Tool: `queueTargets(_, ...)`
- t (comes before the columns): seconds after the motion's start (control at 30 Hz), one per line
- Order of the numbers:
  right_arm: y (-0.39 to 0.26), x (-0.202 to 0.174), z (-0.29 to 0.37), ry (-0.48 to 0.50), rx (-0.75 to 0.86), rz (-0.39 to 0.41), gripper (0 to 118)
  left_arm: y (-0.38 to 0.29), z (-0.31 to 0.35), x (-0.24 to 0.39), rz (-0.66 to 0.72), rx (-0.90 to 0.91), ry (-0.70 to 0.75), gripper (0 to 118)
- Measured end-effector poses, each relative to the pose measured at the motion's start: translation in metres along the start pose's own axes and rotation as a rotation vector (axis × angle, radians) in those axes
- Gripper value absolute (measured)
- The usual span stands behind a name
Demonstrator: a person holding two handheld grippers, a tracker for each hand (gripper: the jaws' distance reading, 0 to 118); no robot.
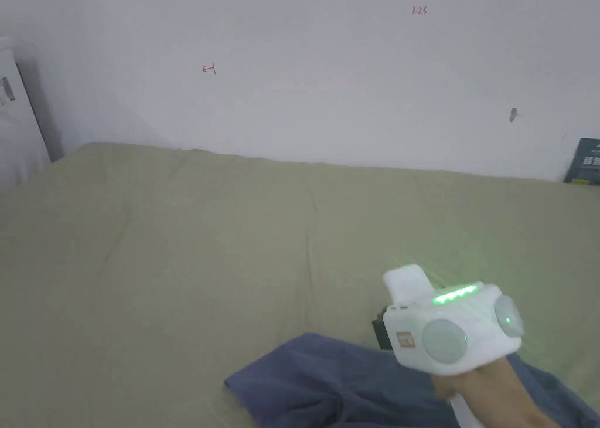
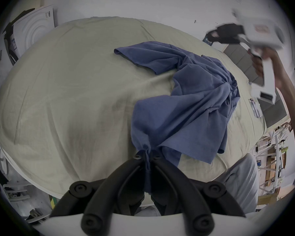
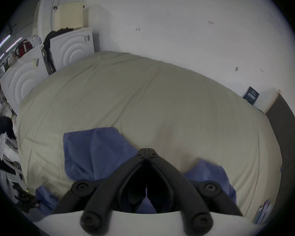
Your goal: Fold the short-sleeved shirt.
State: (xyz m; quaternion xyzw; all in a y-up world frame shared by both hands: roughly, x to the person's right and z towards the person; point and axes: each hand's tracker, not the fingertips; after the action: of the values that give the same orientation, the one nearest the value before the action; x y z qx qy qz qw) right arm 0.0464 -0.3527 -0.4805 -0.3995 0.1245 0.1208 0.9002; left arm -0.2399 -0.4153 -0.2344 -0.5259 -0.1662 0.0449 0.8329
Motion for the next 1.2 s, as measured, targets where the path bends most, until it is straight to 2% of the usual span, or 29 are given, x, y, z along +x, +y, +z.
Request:
queueTargets(0.1, 0.017, -0.005, -0.033, 0.007, -0.036, 0.033, 3, 0.0, -0.003, -0.004, 0.006, -0.001, -0.011, 3)
queueTargets(0.13, 0.02, -0.005, -0.045, 0.035, -0.081, 0.046, 29, 0.001, -0.005, -0.007, 0.012, -0.006, -0.018, 3)
queueTargets(0.17, 0.023, -0.005, -0.055, 0.051, -0.107, 0.052, 78, 0.001, -0.005, -0.008, 0.019, -0.008, -0.025, 3)
queueTargets(0.2, 0.025, -0.006, -0.064, 0.054, -0.125, 0.056, 118, 0.002, -0.003, -0.006, 0.02, -0.007, -0.028, 3)
queueTargets(0.27, 0.025, -0.005, -0.084, 0.138, -0.239, 0.031, 116, 0.003, -0.004, -0.005, 0.018, -0.01, -0.031, 3)
queueTargets(0.3, 0.022, -0.006, -0.086, 0.174, -0.237, 0.017, 116, 0.003, -0.004, -0.005, 0.016, -0.011, -0.032, 3)
queueTargets(0.4, 0.019, -0.009, -0.101, 0.087, -0.237, 0.037, 116, 0.005, -0.005, -0.005, 0.016, -0.014, -0.038, 3)
queueTargets(0.47, 0.014, -0.011, -0.109, 0.064, -0.287, 0.087, 115, 0.005, -0.007, -0.007, 0.021, -0.014, -0.042, 3)
queueTargets(0.5, 0.008, -0.015, -0.112, 0.049, -0.319, 0.129, 108, 0.004, -0.008, -0.008, 0.023, -0.015, -0.042, 3)
queueTargets(0.53, 0.004, -0.018, -0.111, 0.053, -0.342, 0.177, 98, 0.004, -0.009, -0.008, 0.026, -0.015, -0.041, 3)
queueTargets(0.57, 0.001, -0.02, -0.104, 0.105, -0.29, 0.134, 88, 0.005, -0.009, -0.007, 0.026, -0.016, -0.039, 3)
queueTargets(0.6, 0.002, -0.022, -0.097, 0.091, -0.268, 0.1, 70, 0.006, -0.008, -0.006, 0.022, -0.017, -0.035, 3)
queueTargets(0.63, 0.001, -0.026, -0.089, 0.126, -0.249, 0.082, 41, 0.006, -0.008, -0.004, 0.02, -0.018, -0.031, 3)
queueTargets(0.67, 0.0, -0.027, -0.085, 0.073, -0.225, 0.114, 3, 0.006, -0.008, -0.003, 0.02, -0.019, -0.027, 3)
queueTargets(0.7, -0.002, -0.028, -0.081, 0.023, -0.213, 0.154, 2, 0.006, -0.008, -0.002, 0.016, -0.019, -0.023, 3)
queueTargets(0.73, -0.002, -0.026, -0.076, 0.057, -0.232, 0.133, 2, 0.006, -0.008, -0.001, 0.01, -0.02, -0.017, 3)
queueTargets(0.83, 0.0, -0.013, -0.043, 0.067, -0.186, 0.058, 2, 0.009, -0.002, 0.004, 0.017, -0.019, -0.004, 3)
queueTargets(0.9, 0.004, 0.0, -0.012, 0.051, -0.15, 0.05, 2, 0.007, 0.0, 0.002, 0.016, -0.022, 0.001, 3)
queueTargets(1.0, 0.011, 0.031, 0.042, -0.01, -0.072, 0.04, 2, 0.009, 0.012, 0.004, -0.006, 0.008, 0.055, 3)
queueTargets(1.2, 0.015, 0.107, 0.172, -0.138, 0.077, -0.083, 2, 0.039, 0.057, 0.008, 0.003, 0.154, 0.112, 3)
